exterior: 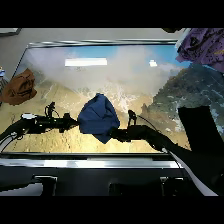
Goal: Fold the clothes and pants, and hang the long-sleeved shirts on hangers.
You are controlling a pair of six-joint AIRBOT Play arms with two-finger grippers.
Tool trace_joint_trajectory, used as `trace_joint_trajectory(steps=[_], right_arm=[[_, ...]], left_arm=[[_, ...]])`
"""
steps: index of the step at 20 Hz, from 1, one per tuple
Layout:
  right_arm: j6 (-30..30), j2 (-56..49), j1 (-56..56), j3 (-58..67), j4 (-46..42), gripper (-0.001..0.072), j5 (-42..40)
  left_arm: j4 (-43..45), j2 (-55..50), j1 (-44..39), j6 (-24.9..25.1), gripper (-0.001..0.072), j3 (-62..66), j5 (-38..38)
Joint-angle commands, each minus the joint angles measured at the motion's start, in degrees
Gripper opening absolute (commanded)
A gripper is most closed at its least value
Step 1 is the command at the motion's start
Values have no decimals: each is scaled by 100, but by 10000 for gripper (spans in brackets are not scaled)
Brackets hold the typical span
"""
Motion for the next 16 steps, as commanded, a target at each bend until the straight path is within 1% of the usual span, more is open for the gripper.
trace_joint_trajectory(steps=[1,2,5,8,10,12,16], right_arm=[[-109,-282,50,323,26,160,83],[-188,-271,50,350,28,28,83],[-197,-52,-17,466,-282,31,-116],[-195,542,-402,793,-861,30,-592],[-144,1086,-892,1231,-1436,30,-1023],[-37,1565,-1456,1891,-2044,30,-1543],[-15,2181,-2352,3652,-2887,31,-2579]], left_arm=[[2,4,7,-4,20,-2,7],[2,4,7,-4,20,-2,4],[2,7,7,-4,19,114,-133],[4,146,11,-9,18,715,-382],[11,400,13,-120,17,1464,-380],[129,623,35,-365,17,2393,-382],[935,1078,48,-975,17,4503,-387]])
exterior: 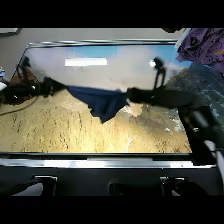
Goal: Fold the clothes and pants, and hang the long-sleeved shirts on hangers.
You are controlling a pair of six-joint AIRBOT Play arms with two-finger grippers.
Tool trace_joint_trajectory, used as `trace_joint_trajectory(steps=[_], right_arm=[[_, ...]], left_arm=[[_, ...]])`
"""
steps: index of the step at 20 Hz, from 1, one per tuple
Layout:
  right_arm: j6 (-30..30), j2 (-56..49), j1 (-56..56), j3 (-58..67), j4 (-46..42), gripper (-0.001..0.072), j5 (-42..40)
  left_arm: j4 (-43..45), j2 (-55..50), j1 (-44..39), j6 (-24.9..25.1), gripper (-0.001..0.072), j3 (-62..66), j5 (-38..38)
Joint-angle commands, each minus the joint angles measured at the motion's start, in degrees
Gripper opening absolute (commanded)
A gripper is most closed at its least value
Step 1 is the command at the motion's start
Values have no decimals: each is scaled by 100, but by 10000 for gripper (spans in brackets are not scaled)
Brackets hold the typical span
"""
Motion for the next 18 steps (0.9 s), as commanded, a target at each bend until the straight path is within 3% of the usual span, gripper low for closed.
trace_joint_trajectory(steps=[1,6,11,14,18], right_arm=[[37,562,-743,1600,-927,31,-1084],[57,1198,-868,3458,-1532,31,-1987],[402,1469,-857,3711,-1574,32,-1998],[404,868,-857,3711,-1766,32,-1910],[496,-732,-857,3711,-1438,32,-1567]], left_arm=[[822,442,15,-584,17,1849,92],[1814,1467,15,-1185,17,3217,94],[1836,2188,2,-1488,18,3222,-17],[2096,2035,2,-1561,17,3091,-4],[2970,1311,0,-2090,18,2479,33]])
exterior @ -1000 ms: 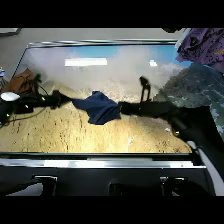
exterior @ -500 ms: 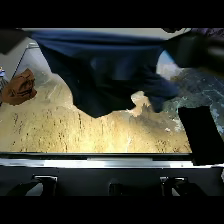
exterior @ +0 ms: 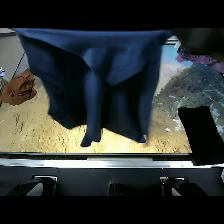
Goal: Fold the clothes and pants, and hang the long-sleeved shirts on hangers.
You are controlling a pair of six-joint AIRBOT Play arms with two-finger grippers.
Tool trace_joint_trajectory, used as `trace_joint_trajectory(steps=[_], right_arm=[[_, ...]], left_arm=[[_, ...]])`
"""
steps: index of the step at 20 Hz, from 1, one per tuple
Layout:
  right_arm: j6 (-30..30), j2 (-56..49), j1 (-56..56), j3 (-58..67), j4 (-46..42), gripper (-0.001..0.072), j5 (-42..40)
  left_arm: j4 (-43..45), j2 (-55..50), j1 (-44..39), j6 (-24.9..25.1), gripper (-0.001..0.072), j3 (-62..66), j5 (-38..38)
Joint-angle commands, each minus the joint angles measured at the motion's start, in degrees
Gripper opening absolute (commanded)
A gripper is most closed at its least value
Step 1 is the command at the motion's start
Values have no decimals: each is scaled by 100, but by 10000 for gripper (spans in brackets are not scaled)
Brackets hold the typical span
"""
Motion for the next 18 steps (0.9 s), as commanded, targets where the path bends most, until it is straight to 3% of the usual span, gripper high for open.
trace_joint_trajectory(steps=[1,4,7,10,13,15,16,18], right_arm=[[98,-1436,-4,26,105,32,389],[94,-2920,125,26,892,33,1147],[142,-4201,603,26,1036,33,1731],[520,-4996,1040,26,1036,38,1692],[717,-5189,1222,26,1069,96,1541],[728,-5047,1093,28,1198,326,1305],[693,-4892,927,39,1209,405,1047],[151,-4483,457,39,1180,419,293]], left_arm=[[1290,-651,-2,-306,18,-531,107],[1526,-1657,0,-299,18,-1095,680],[1558,-2844,-2,-302,18,-1224,1115],[1394,-3724,-2,-306,18,-1226,1121],[1014,-4175,-2,-304,19,-1226,1045],[957,-4223,0,-299,18,-1224,979],[957,-4201,11,-299,18,-1222,916],[957,-4144,61,-299,19,-1202,667]])
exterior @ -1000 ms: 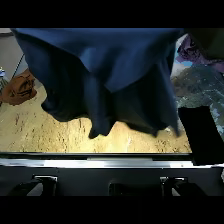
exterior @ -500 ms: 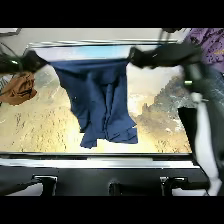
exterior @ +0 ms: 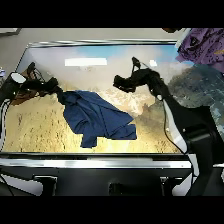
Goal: Fold the clothes and pants, and hang the long-sleeved shirts on hangers.
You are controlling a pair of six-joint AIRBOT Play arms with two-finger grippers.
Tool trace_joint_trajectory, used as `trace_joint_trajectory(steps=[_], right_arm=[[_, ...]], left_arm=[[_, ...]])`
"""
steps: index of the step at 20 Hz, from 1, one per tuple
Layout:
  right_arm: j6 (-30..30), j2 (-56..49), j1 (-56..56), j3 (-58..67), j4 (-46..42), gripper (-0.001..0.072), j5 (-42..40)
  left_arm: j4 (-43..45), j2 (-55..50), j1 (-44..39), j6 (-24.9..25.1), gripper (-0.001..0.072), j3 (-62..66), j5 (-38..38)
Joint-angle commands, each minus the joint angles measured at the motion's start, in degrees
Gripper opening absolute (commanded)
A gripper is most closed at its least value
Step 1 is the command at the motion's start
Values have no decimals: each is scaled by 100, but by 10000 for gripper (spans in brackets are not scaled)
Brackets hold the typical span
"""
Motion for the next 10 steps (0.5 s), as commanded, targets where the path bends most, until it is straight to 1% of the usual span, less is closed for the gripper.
trace_joint_trajectory(steps=[1,5,7,8,10], right_arm=[[-667,505,-638,7,55,419,-1222],[-1543,1003,-1862,-72,-79,418,-2769],[-1849,1029,-2293,-422,-74,420,-3338],[-1888,1036,-2463,-734,-11,420,-3421],[-2055,1040,-2625,-1412,256,421,-3246]], left_arm=[[-142,-57,50,2,19,15,-420],[-140,-22,85,2,19,15,-861],[-142,-20,85,2,19,15,-951],[-142,-20,85,2,19,15,-970],[-142,-20,85,2,19,15,-973]])
